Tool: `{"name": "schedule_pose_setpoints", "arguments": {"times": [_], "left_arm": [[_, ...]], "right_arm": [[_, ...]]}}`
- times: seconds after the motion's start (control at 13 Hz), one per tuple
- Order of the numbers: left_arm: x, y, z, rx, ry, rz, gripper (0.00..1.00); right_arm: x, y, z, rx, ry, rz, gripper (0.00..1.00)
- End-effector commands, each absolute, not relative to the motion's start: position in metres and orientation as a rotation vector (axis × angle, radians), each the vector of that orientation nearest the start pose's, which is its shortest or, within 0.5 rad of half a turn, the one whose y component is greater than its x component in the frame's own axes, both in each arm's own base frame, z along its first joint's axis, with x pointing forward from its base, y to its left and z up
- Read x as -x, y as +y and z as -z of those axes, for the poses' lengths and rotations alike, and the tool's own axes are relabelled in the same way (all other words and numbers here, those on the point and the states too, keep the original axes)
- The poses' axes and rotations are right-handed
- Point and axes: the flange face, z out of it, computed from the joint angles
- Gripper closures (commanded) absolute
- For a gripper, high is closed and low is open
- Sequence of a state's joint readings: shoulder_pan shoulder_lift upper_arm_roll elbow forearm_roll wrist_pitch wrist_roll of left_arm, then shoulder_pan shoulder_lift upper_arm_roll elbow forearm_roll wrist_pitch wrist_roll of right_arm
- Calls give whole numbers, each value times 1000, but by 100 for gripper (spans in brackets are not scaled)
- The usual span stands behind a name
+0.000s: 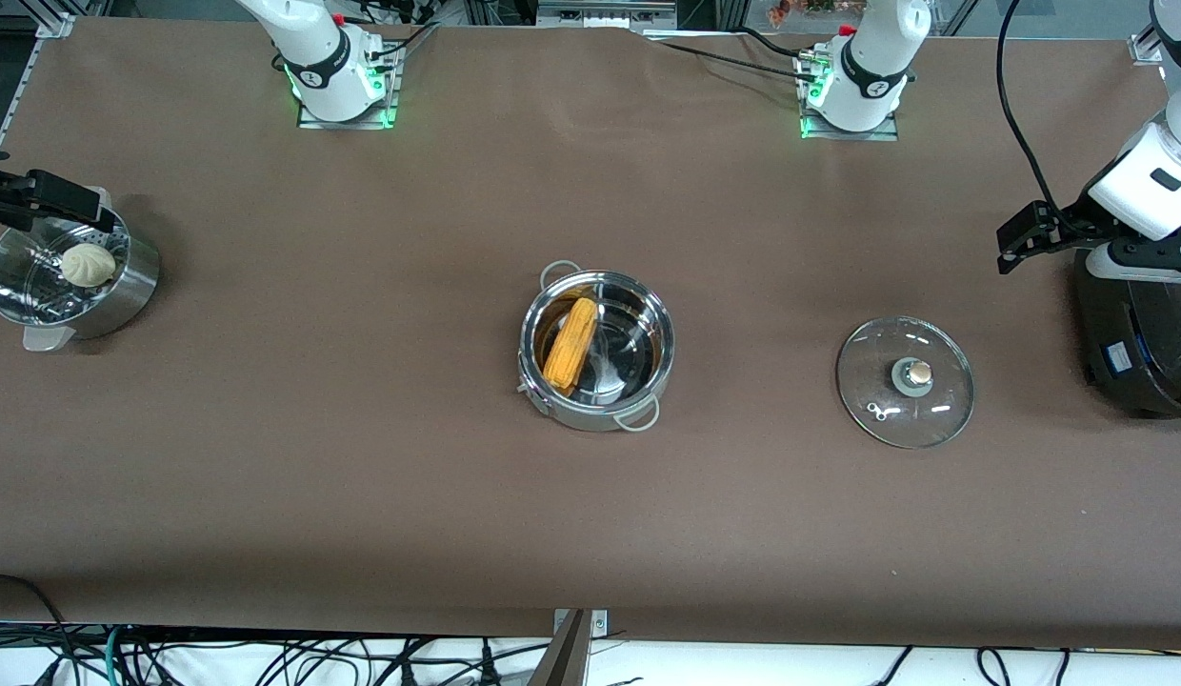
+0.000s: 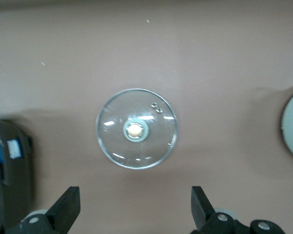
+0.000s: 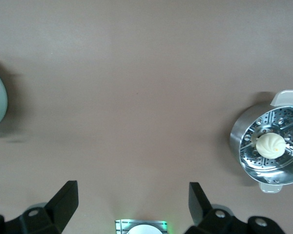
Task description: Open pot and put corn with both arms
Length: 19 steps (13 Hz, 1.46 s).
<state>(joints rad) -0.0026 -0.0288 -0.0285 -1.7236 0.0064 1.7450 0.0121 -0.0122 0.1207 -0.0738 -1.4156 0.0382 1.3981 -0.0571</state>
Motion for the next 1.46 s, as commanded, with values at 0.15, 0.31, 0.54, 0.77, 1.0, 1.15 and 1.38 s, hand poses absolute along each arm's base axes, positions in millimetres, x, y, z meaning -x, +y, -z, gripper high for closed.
{"name": "schedule_pose_setpoints", "arguments": {"times": [0.15, 0.31, 0.54, 0.77, 1.0, 1.15, 1.38], "left_arm": [[-547, -21, -587, 3169, -9, -28, 0], [-546, -21, -587, 3167, -9, -35, 0], [-553, -22, -588, 3166, -3, -38, 0], [-553, -23, -590, 3166, 2, -38, 0], [-553, -19, -590, 3166, -5, -47, 0], [-553, -17, -590, 3166, -10, -47, 0], [-553, -18, -590, 3166, -8, -47, 0]], "right_arm": [[-572, -44, -610, 3124, 13, -225, 0], [-571, -43, -611, 3131, 7, -221, 0], [-573, -44, -610, 3139, 8, -218, 0], [-580, -43, -600, 3133, 7, -243, 0], [-582, -41, -597, 3130, 2, -248, 0], [-582, -40, -597, 3130, 0, -250, 0], [-581, -43, -597, 3130, 7, -250, 0]]}}
